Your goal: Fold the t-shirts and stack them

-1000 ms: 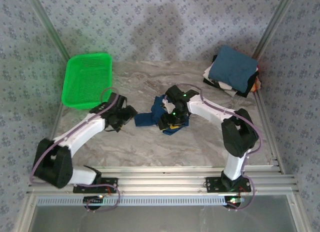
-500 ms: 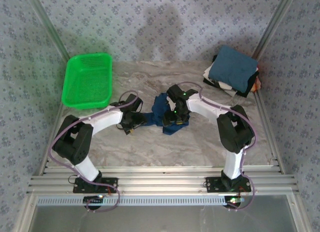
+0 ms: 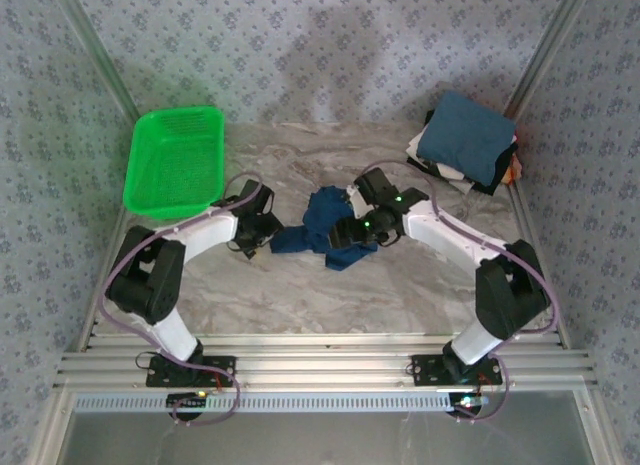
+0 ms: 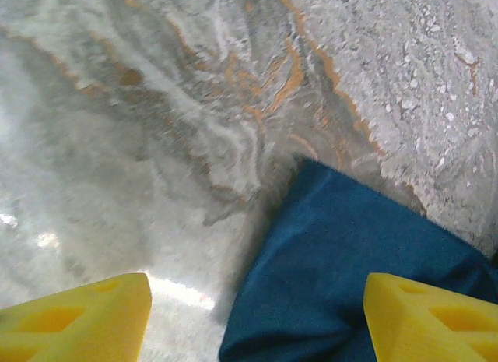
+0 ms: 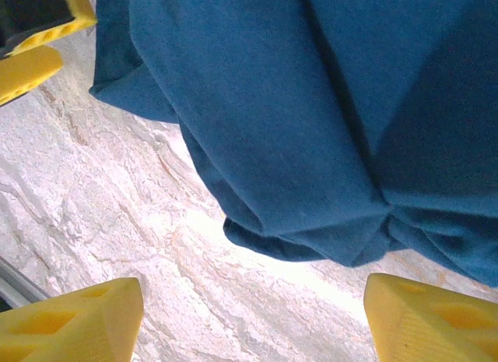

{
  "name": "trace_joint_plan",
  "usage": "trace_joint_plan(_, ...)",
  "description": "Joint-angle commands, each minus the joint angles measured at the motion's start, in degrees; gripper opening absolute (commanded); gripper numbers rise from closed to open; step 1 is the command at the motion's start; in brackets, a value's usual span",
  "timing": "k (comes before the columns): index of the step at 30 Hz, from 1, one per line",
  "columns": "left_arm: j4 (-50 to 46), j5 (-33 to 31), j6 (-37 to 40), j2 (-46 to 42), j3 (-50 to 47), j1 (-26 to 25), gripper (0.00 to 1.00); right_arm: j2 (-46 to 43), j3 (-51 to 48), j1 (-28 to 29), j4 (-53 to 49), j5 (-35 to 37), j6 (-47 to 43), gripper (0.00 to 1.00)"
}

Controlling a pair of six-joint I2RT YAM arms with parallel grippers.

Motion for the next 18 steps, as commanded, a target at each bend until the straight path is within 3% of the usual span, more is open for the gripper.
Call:
trace_joint_plan(1,2.2,0.4,-1.0,2.9,1.7,0.0,0.69,-1.6,-3.5,-0.8,2.0,-2.7,-0.6,0.77)
trace_joint_plan(5,3.1,0.7,-0.8,5.5,3.1,0.1,0.63,-2.2,-5.0,-0.7,3.6,-3.8,0.1,0.76)
trace_joint_plan(11,1.1,1.8,1.8,10.4,8.5,-0.7,0.45,-2.2,-5.5,0.0,5.1,-3.6,0.8,0.76)
trace_joint_plan(15,-1.7,2.3,5.0,13.6,13.1,-2.3,0.27,-2.4,-6.1,-0.2,5.9,-3.8,0.9,0.77)
trace_joint_plan(18,-2.6,3.6,7.2,15.4,16.3,-2.9,0.07,-2.6,-6.3,-0.3,6.2,-4.5,0.6,0.78)
